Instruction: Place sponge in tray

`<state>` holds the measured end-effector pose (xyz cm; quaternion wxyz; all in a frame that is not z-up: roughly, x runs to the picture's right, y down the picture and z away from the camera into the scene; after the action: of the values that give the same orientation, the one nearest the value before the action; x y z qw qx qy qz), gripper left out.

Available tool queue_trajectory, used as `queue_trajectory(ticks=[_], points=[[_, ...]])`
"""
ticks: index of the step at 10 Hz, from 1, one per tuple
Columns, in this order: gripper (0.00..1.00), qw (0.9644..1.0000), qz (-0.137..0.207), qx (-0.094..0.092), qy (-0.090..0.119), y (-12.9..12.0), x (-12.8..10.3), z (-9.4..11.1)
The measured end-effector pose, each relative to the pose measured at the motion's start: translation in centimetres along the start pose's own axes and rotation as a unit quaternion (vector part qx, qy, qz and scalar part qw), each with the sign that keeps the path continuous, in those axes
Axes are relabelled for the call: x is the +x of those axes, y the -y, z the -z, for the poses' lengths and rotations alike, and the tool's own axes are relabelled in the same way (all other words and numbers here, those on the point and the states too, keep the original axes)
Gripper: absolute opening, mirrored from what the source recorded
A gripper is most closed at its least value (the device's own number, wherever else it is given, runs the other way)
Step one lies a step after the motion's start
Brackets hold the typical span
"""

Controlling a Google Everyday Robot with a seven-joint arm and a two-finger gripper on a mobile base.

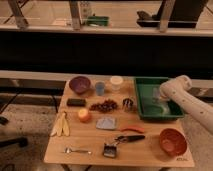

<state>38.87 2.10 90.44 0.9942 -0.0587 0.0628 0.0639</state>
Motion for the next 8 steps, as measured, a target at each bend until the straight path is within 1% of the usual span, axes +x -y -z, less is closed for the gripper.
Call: queue_trajectory(ticks=[1, 2, 4, 5, 6, 8], points=[[0.46, 1.0000, 0.000, 0.002, -0.001, 0.0, 0.9, 0.0], [0.57, 1.0000, 0.001, 0.004, -0.001, 0.1, 1.1, 0.0], [0.76, 1.0000, 0.001, 0.007, 0.002, 0.0, -0.1, 0.3], [0.80, 1.0000, 0.002, 0.007, 0.007, -0.3, -1.3, 0.5], [0.80, 0.9998, 0.005, 0.008, 0.015, -0.5, -3.5, 0.8], [0.80, 0.9995, 0.012, 0.009, 0.027, -0.8, -6.6, 1.1]])
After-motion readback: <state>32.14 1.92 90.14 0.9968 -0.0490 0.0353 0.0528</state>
